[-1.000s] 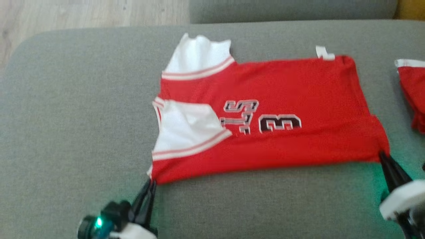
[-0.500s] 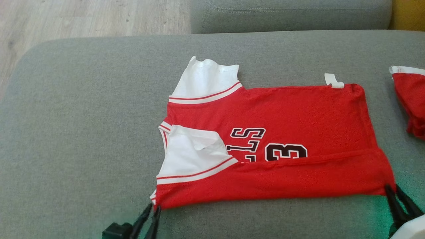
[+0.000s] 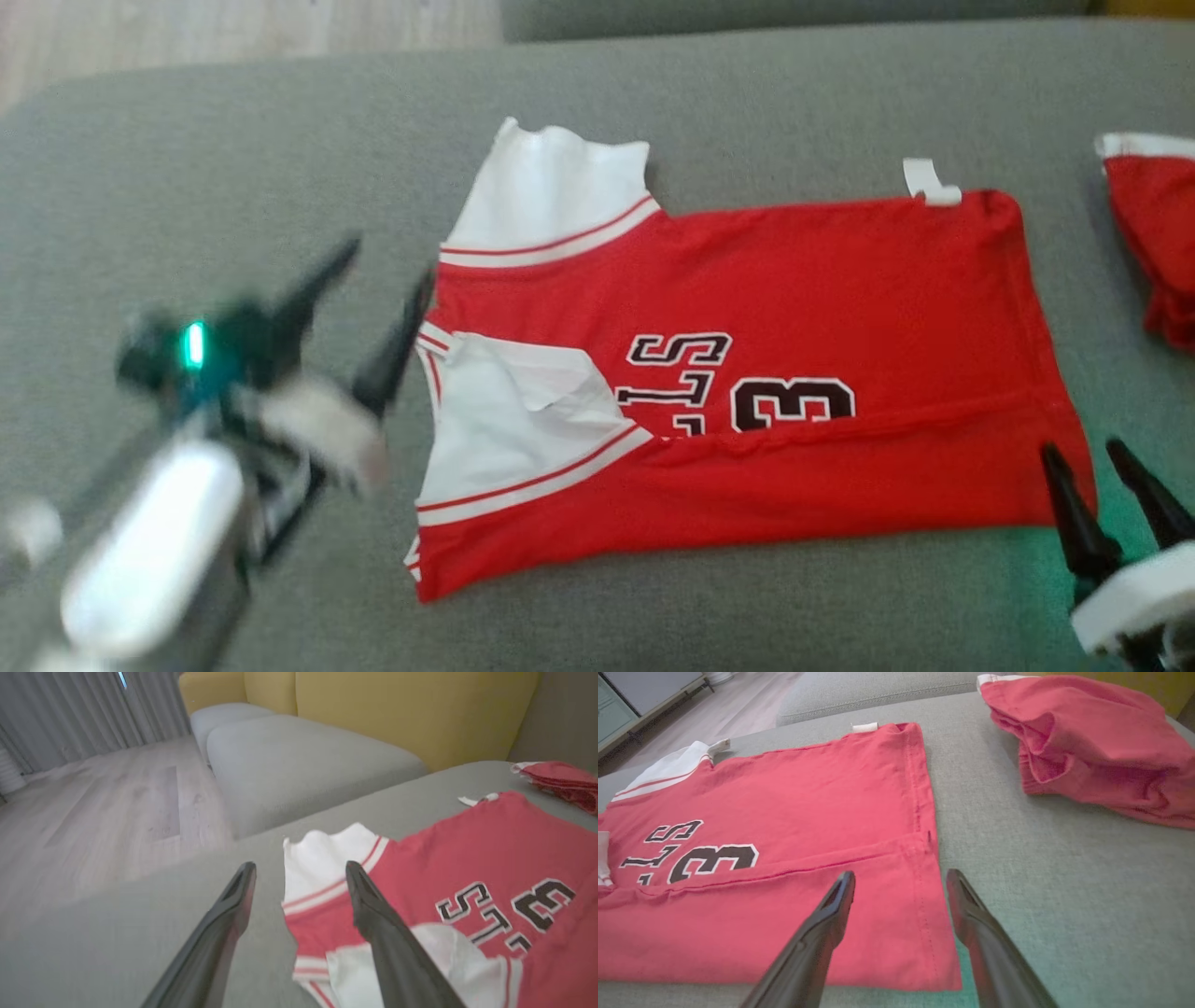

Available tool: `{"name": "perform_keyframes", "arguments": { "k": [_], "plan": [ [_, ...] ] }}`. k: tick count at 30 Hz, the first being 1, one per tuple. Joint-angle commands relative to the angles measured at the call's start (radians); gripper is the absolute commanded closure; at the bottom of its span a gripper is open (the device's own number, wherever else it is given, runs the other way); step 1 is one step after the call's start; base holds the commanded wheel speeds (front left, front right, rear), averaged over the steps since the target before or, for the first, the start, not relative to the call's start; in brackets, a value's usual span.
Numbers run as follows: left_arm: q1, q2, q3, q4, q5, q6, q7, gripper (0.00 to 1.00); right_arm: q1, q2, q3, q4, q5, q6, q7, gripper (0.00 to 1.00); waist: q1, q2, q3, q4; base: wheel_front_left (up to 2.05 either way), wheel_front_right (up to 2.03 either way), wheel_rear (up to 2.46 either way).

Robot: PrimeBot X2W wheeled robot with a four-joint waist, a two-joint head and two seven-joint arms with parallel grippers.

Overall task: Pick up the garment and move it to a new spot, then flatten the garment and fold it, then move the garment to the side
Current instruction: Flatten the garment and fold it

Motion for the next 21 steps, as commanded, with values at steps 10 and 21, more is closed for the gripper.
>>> {"name": "perform_keyframes", "arguments": {
  "k": [10,21],
  "plan": [
    [-0.559,0.017,-0.061,0.290,-0.135,-0.078,0.356,0.00,-0.131,-0.014,0.058,-0.090,-0.030,0.007,0.017,0.00,-0.0002,0.0000,0.198,-0.145,0.00,0.00,0.00],
    [-0.789,0.017,-0.114,0.599,-0.215,-0.079,0.662,0.00,-0.168,0.021,0.090,-0.059,-0.040,0.007,-0.015,0.00,-0.0002,0.0000,0.281,-0.226,0.00,0.00,0.00]
  ]
}}
